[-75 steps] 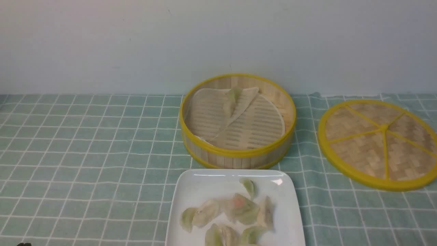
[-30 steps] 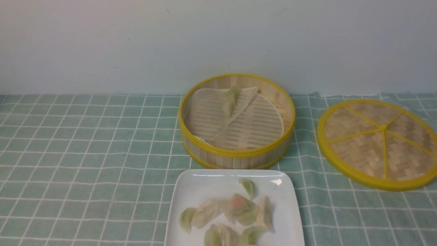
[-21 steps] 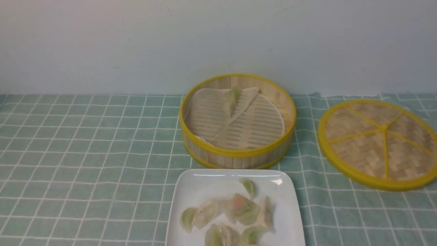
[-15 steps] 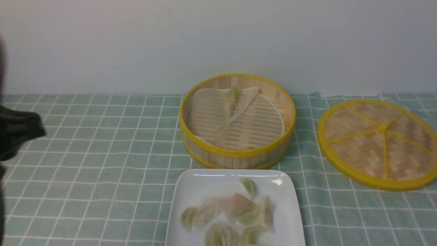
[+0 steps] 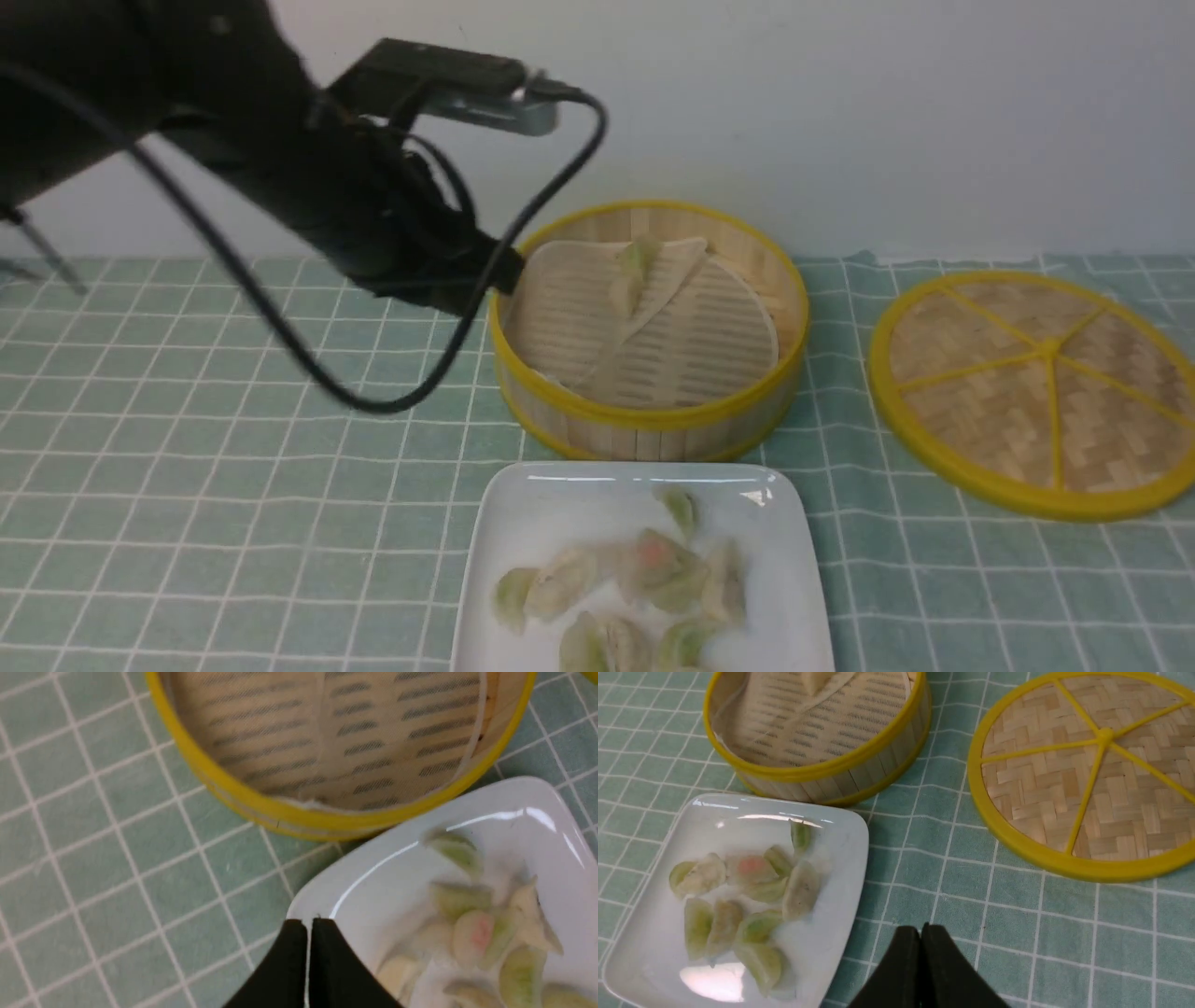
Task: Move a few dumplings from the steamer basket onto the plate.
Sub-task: Use the left arm to grab a dumpling from the steamer
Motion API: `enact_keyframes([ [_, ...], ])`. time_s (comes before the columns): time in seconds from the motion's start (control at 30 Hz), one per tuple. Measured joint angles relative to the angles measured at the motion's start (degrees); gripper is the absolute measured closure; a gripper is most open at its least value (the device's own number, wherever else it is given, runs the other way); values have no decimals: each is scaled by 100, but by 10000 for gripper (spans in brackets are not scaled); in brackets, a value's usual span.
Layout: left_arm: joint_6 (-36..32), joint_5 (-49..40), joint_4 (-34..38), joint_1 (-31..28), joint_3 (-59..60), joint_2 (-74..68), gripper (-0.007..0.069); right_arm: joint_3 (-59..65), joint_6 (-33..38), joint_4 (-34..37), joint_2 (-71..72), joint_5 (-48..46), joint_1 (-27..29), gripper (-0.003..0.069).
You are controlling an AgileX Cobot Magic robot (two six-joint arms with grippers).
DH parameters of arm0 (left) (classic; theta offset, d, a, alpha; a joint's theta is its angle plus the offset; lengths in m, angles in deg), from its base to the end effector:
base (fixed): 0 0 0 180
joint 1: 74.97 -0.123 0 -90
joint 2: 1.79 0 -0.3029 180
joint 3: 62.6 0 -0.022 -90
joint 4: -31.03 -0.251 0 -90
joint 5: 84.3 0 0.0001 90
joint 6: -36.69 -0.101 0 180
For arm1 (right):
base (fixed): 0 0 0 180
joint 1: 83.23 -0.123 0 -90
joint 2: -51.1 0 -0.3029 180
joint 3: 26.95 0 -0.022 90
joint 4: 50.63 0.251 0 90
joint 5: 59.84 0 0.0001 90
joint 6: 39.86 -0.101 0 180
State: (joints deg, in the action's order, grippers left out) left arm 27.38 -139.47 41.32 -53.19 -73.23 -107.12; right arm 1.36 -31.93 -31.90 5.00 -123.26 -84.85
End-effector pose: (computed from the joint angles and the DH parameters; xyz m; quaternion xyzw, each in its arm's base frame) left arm 0.3499 -0.1558 0.3304 0.2285 0.9347 -0.1120 0.2482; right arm 0.0914 0.0316 0.3596 -0.0611 0.9187 0.1422 0.3633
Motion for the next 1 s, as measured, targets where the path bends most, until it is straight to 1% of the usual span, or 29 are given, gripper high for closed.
enact_keyframes([
  [0.07,0,-133,-94,107,-356,-277,631,0,0,5,0,-34,0,672],
  [0.1,0,-296,-194,205,-804,-629,631,0,0,18,0,-76,0,672],
  [0.2,-5,-492,-344,313,-1543,-1248,631,0,0,24,0,-217,0,672],
  [0.3,-65,-466,-424,321,-1877,-1584,631,0,-39,31,0,-319,0,672],
  [0.4,-311,-173,-479,321,-2179,-2042,631,0,-191,45,0,-403,0,672],
  [0.53,-769,665,-326,321,-2223,-2410,615,0,-278,49,0,-411,0,672],
  [0.6,-870,1012,-208,321,-2230,-2569,582,0,-283,49,0,-416,0,672],
  [0.63,-903,1301,-123,321,-2237,-2680,547,0,-296,49,0,-416,0,672],
  [0.7,-910,1598,-66,321,-2237,-2833,500,0,-326,49,0,-416,0,672],
  [0.77,-916,1867,-47,321,-2237,-3028,427,0,-384,49,0,-416,0,672],
  [0.8,-916,2039,-47,321,-2237,-3127,365,0,-404,49,0,-416,0,672],
  [0.83,-917,2209,-47,321,-2237,-3248,321,0,-409,49,0,-416,0,672],
  [0.87,-917,2238,-47,321,-2237,-3266,313,0,-409,49,0,-416,0,672],
  [0.9,-917,2471,-47,321,-2237,-3429,249,0,-420,49,0,-416,0,672],
  [0.97,-922,2747,-43,321,-2237,-3602,193,0,-426,49,0,-416,0,672],
  [1.0,-922,2775,-43,321,-2237,-3621,188,0,-426,49,0,-416,0,672],
])
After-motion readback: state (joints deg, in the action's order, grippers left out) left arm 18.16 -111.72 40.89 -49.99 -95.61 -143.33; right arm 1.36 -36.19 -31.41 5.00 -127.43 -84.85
